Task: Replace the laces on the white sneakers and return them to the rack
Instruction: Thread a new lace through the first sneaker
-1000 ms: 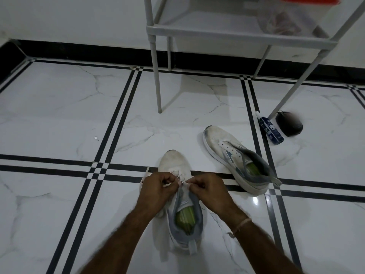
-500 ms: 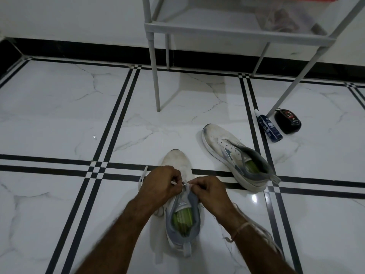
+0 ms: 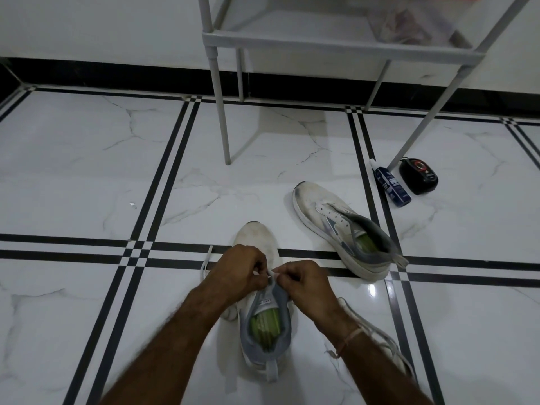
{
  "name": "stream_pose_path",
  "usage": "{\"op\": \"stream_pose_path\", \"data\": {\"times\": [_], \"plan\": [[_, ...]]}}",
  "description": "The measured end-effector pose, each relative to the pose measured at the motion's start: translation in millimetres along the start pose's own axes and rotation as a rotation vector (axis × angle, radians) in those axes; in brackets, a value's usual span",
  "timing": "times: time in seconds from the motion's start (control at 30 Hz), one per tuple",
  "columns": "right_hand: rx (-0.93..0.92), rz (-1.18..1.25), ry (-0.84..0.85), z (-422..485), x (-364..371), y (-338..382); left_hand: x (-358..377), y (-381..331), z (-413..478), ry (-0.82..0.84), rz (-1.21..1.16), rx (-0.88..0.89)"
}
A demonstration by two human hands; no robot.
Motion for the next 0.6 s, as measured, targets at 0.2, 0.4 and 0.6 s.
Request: {"op": "stream_pose_path", "data": {"times": [0.2,0.4,0.6], "plan": [[0.047,0.261,0.091,-8.9,0.0,-1.0,12.5,10.2,-6.8,-0.081,-0.185,-0.031],[0.107,0.258,0.091,-6.8,5.6,-0.1,15.2,8.6,-14.3,-0.087,-0.207,-0.034],[-0.096,1.226,-0.062,0.2,-50.0,36.2,4.2,22.6,-25.7,-0.047,-0.359,-0.049]]}}
Point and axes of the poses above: each hand's wrist, its own z-axis towards the middle knuckle, its own x-axis out of the palm, y = z × x, the point moved 4 cm from there along z, towards the middle knuckle, and after that the axes turned 9 degrees about y, right-handed, at the moved point
